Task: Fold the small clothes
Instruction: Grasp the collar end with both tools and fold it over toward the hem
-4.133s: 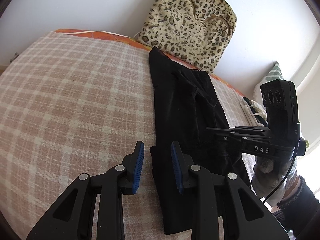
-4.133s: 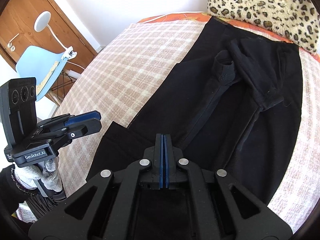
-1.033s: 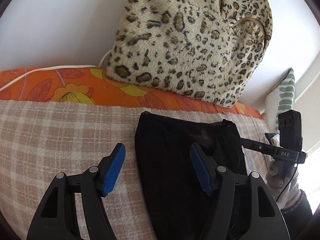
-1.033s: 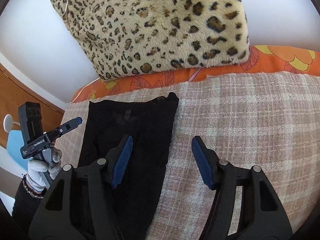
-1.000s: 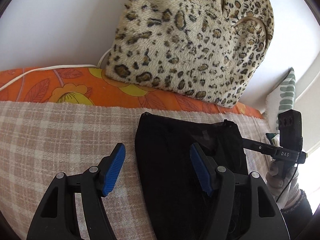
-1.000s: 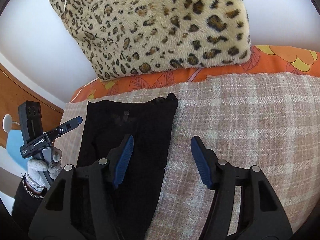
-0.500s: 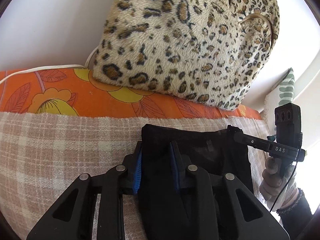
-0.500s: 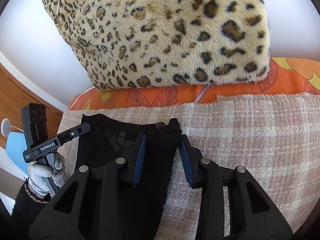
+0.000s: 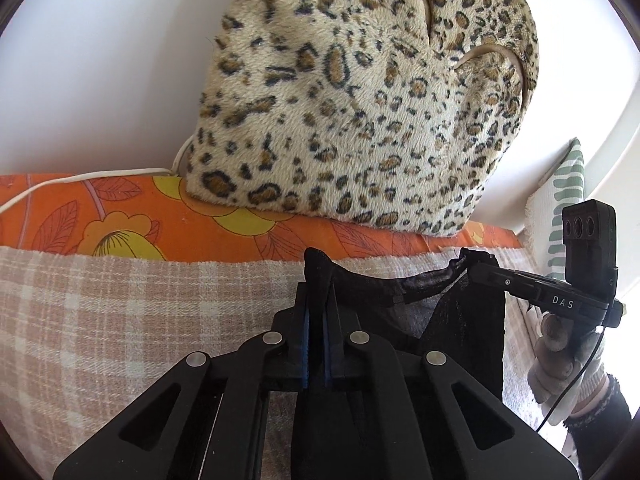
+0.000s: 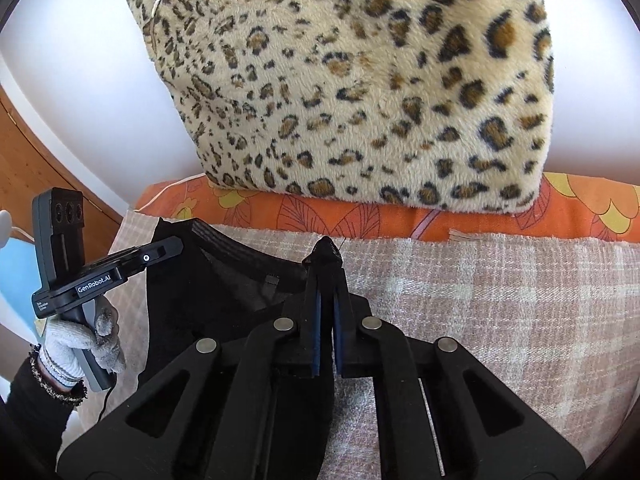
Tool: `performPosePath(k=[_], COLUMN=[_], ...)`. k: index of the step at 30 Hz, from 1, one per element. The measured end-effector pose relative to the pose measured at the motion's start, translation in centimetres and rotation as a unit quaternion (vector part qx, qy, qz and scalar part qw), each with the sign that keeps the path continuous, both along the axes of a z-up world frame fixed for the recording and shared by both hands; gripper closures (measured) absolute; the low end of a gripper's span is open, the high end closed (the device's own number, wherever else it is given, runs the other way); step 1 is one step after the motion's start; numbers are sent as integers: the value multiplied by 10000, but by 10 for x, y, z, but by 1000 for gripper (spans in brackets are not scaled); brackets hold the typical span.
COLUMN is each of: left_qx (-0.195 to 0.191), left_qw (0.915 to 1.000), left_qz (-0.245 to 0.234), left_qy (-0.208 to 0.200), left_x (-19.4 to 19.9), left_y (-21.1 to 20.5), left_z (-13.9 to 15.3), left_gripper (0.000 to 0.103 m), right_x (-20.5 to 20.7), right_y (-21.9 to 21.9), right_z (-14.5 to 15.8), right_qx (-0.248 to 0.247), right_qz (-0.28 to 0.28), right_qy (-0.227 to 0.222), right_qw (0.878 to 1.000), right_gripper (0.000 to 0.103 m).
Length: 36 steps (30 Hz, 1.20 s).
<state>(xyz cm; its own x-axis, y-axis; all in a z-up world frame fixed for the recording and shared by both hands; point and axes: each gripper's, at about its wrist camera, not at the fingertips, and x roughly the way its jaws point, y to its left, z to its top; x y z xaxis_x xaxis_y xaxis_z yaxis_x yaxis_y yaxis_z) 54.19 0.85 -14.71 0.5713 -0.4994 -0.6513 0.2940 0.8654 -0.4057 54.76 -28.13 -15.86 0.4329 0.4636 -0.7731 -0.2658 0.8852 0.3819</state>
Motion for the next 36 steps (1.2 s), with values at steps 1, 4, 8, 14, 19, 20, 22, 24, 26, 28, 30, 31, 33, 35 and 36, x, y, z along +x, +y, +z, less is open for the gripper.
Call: performPosePath(k=[1,4,8,14,19,20,22,24,26,28,30,31,33,35,36], left_qx=[1,-24,-14,-1,-6,-2,17,27,30,30,21,14,34,39,39], left_qw=[10000,9999,9995,9985,9979,9979,9977,9974,9973,9973,9974,9974,9972,9971,9970], left_qz=[11,2,-23,-107,-135,-139,-140,-149,-158,-168,-178,-189,-202,-222,-240], left_qy=[-40,-144,-321,-537,-629,-640,-667,-699,-719,-709,-701,-697,-713,-731,-738], left_x=[-3,-14,-31,-65,-96,-102,-115,-129,-144,-159,-175,-183,-200,-217,-226], left_y=[1,2,0,-1,1,1,2,1,2,2,2,2,2,2,2], left_z=[4,17,36,67,83,86,90,93,95,95,95,94,94,92,91], left_gripper=[100,100,100,100,100,100,100,100,100,100,100,100,100,100,100], right_x=[-2,-9,-23,-52,-82,-88,-100,-111,-123,-135,-149,-156,-173,-190,-199], right_y=[0,1,3,11,15,16,18,21,23,25,28,30,34,38,38], right_z=[5,20,43,80,106,109,115,120,123,127,131,133,138,141,143], right_qx=[6,-17,-11,-71,-82,-101,-114,-150,-146,-142,-159,-173,-195,-204,-220], right_qz=[9,38,91,202,293,315,351,383,416,430,454,475,524,565,582], right_qy=[-32,-138,-263,-460,-562,-571,-568,-572,-578,-572,-570,-574,-599,-620,-630], right_qw=[10000,9999,9996,9987,9980,9978,9977,9975,9974,9973,9972,9971,9966,9963,9961], right_gripper=[97,97,97,97,97,97,97,97,97,97,97,97,97,97,97])
